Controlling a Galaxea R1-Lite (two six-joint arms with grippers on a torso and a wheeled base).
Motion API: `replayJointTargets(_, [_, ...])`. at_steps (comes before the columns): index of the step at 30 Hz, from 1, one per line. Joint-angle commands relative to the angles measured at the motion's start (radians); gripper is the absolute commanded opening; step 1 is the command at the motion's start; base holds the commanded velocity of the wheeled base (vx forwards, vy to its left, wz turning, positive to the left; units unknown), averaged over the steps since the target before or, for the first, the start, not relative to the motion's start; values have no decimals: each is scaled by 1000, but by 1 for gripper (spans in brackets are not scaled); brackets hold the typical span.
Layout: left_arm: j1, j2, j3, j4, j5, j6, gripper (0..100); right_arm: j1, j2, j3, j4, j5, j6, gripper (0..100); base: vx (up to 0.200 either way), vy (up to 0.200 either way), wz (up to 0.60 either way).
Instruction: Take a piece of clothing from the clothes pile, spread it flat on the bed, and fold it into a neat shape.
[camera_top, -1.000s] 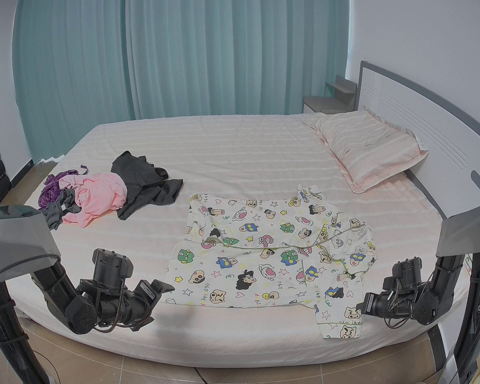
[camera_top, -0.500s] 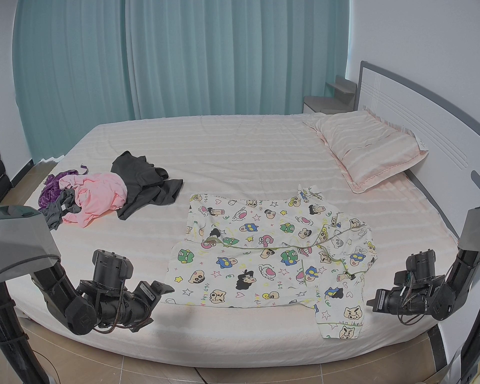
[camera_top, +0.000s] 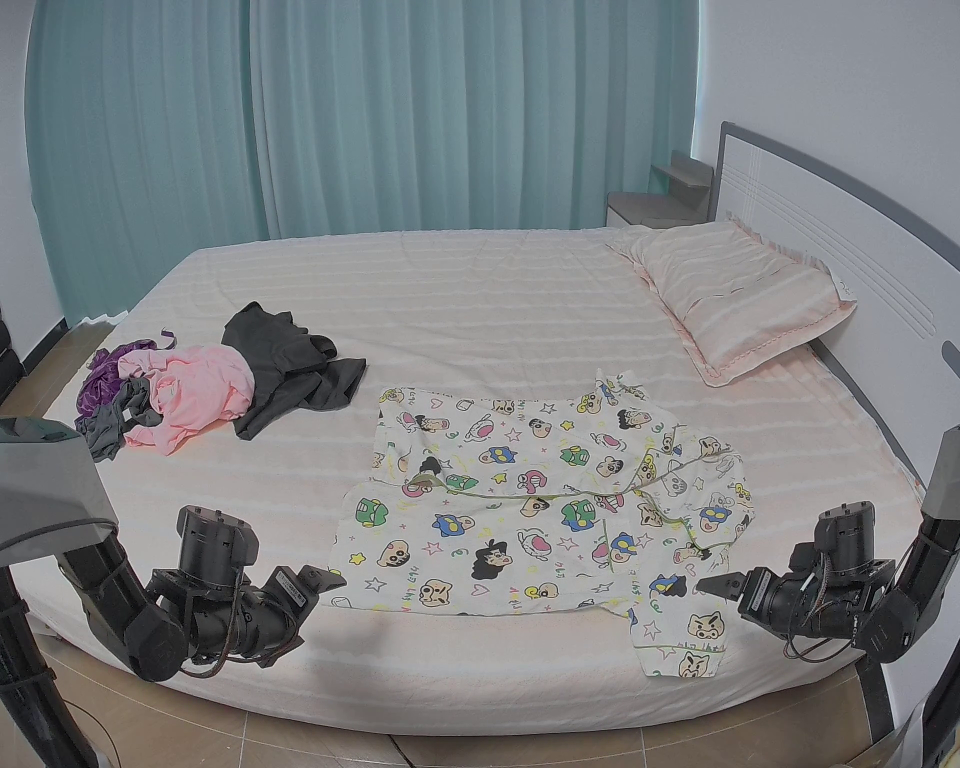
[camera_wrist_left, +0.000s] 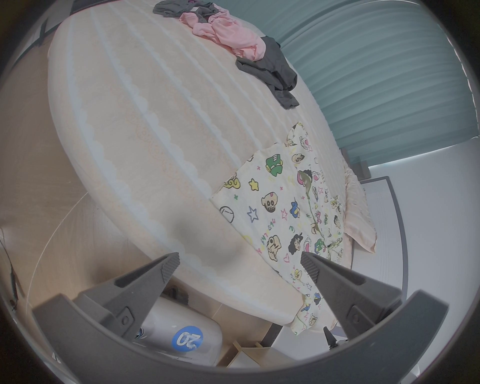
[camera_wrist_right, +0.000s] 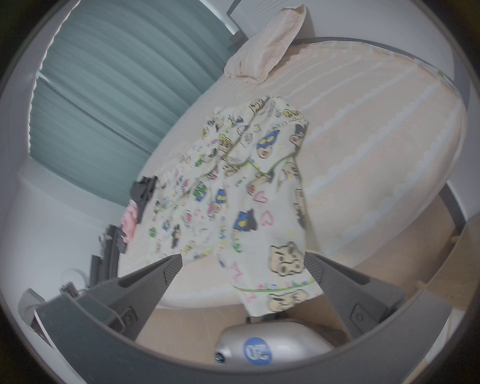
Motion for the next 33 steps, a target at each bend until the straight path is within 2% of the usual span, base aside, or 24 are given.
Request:
replayJointTargets(1, [-1, -1, 21, -48, -1, 0, 100, 69, -25, 43, -99, -17, 91, 100, 0, 0, 0])
replayJointTargets(8, [2, 5, 19, -49, -3, -6, 100, 69, -34, 82, -162, -18, 164, 100, -171, 0, 0])
replayJointTargets(12, [2, 29, 7, -55, 11, -7, 100, 75, -31, 94, -192, -24, 171, 100, 0, 0, 0])
replayJointTargets(15, [4, 45, -24, -81, 57, -72, 100, 81, -25, 96, -194, -24, 173, 100, 0, 0, 0])
replayJointTargets(20, [10, 43, -27, -101, 57, -95, 100, 88, -25, 96, -194, -24, 174, 100, 0, 0, 0])
replayJointTargets(33, [38, 52, -34, -101, 57, -92, 100, 89, -26, 99, -196, -26, 173, 100, 0, 200, 0])
